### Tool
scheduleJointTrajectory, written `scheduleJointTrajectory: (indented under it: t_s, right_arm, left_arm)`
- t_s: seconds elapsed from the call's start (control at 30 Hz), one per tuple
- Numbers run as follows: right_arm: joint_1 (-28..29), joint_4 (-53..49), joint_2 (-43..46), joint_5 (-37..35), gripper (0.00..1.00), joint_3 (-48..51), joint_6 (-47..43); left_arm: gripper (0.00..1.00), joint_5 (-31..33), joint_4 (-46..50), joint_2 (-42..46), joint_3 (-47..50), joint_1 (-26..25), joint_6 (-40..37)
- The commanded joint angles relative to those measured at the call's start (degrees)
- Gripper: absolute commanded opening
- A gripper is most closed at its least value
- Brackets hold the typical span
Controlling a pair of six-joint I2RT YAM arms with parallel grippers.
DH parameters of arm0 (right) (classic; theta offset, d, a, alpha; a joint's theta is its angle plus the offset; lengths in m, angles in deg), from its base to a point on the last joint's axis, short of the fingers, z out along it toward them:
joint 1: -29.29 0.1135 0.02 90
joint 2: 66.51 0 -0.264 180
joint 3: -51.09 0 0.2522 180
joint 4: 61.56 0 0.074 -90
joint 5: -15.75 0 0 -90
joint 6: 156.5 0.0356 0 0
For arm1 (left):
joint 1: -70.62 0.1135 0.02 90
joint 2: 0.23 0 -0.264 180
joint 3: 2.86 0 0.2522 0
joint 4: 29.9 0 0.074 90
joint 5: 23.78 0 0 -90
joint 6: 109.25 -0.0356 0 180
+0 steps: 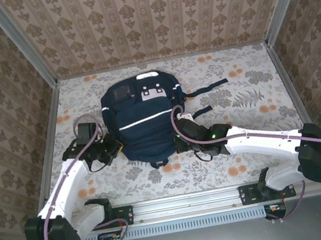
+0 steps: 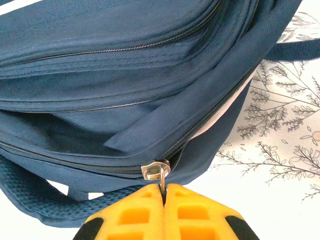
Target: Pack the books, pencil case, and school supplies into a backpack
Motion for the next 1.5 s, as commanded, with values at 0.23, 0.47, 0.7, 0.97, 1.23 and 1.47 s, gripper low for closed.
scheduleJointTrajectory:
  t_s: [0.23,0.47,0.7,0.97,1.23,1.47]
  right_arm:
    - [0.66,-1.10,-6.31,5.10,0.00,-9.07,-3.66]
    - [3.02,0.85,-10.30,8.03,0.00,-13.23,-3.03]
    - [3.55,2.40,-10.83,10.57,0.00,-13.58,-2.77]
    - [4.85,3.07,-9.29,12.49,0.00,-13.02,-2.90]
    - [4.80,-0.34,-5.31,7.41,0.00,-9.36,-3.73]
    - [-2.32,-1.98,-2.30,5.20,0.00,-3.55,-5.35]
  left_arm:
    - [0.49,2.43,11.73,-1.26,-10.53,1.57,-8.98]
    - [0.55,3.27,9.57,11.09,-2.22,-13.16,12.70]
    - [0.66,13.61,-5.63,11.31,2.84,-33.01,31.42]
    - [0.64,18.14,-8.41,-2.40,-4.88,-34.21,28.55]
    - [0.00,23.53,0.65,-1.53,-7.64,-34.16,27.72]
    - [0.00,27.30,9.72,10.47,-5.67,-31.24,27.56]
